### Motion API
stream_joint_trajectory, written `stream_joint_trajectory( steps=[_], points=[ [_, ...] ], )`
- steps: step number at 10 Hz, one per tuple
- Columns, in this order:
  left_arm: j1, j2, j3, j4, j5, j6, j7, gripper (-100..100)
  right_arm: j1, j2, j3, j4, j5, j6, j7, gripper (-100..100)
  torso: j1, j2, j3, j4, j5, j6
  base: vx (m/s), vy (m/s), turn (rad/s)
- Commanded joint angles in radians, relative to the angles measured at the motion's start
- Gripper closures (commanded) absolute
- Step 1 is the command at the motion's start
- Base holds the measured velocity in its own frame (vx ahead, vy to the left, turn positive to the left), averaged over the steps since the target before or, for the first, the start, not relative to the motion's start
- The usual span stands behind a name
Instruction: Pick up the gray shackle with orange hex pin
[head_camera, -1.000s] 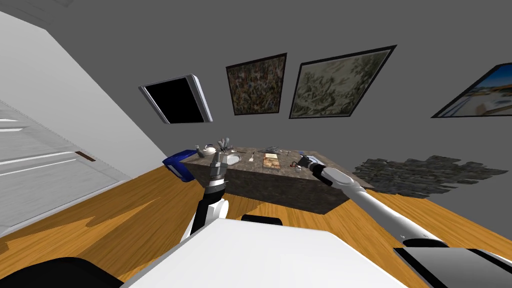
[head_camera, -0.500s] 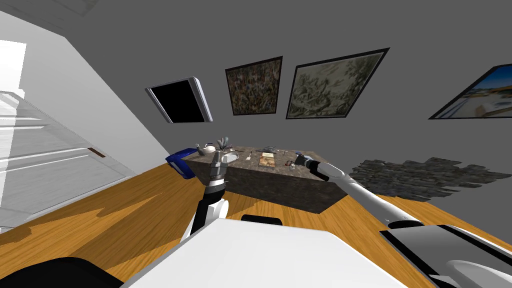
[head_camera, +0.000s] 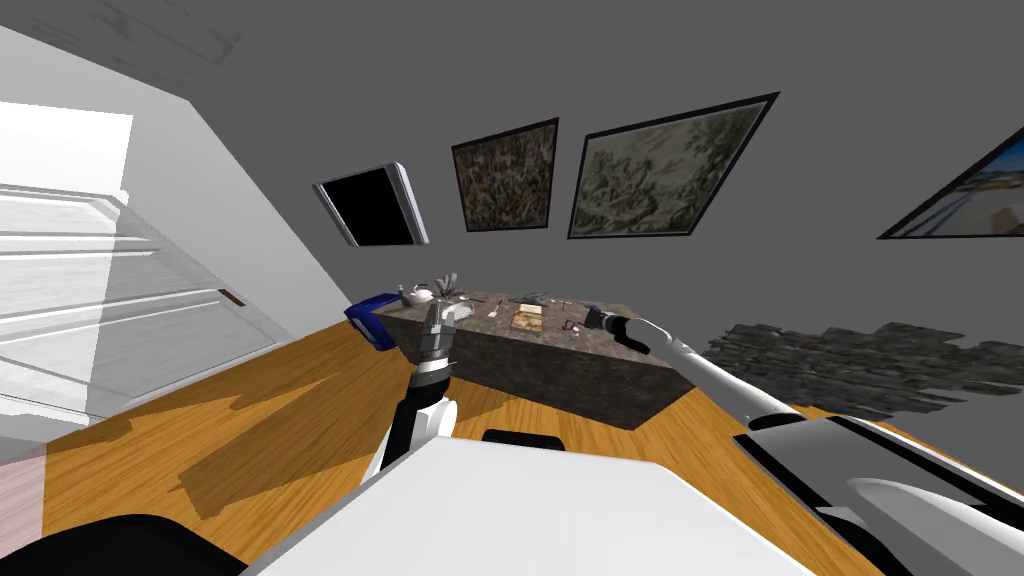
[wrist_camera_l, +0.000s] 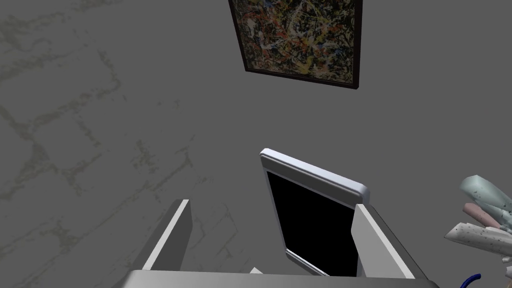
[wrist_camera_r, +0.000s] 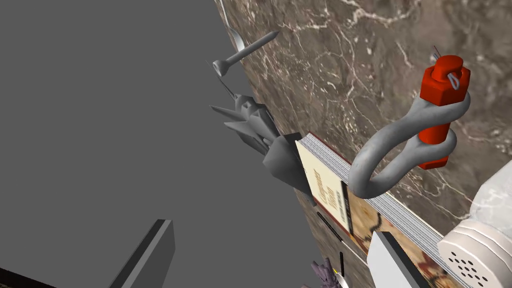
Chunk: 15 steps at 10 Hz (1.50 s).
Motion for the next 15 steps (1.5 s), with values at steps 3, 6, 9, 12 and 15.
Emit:
stream_joint_trajectory(
  steps=[3,6,9,12,15],
  points=[
    [0.0,0.0,0.0,0.0,0.0,0.0,0.0,0,-0.093,0.028,0.06,0.079,0.085,-0.075,-0.081,-100,-0.003,0.0,0.0,0.0,-0.001,0.001,-0.024,-0.23,0.169],
    [0.0,0.0,0.0,0.0,0.0,0.0,0.0,0,-0.159,0.063,0.1,0.141,0.146,-0.128,-0.145,-100,-0.009,0.0,0.0,0.0,-0.002,0.0,-0.042,-0.283,0.219],
    [0.0,0.0,0.0,0.0,0.0,0.0,0.0,0,-0.218,0.106,0.134,0.199,0.202,-0.175,-0.208,-100,-0.009,-0.004,-0.002,-0.001,-0.002,0.0,-0.006,-0.261,0.222],
    [0.0,0.0,0.0,0.0,0.0,0.0,0.0,0,-0.246,0.13,0.149,0.235,0.228,-0.196,-0.239,-100,0.004,-0.003,-0.002,-0.001,0.001,0.0,-0.028,-0.091,0.112],
    [0.0,0.0,0.0,0.0,0.0,0.0,0.0,0,-0.296,0.181,0.175,0.296,0.275,-0.235,-0.299,-100,0.001,-0.004,-0.002,-0.001,0.0,0.001,-0.032,-0.174,0.206]
  ],
)
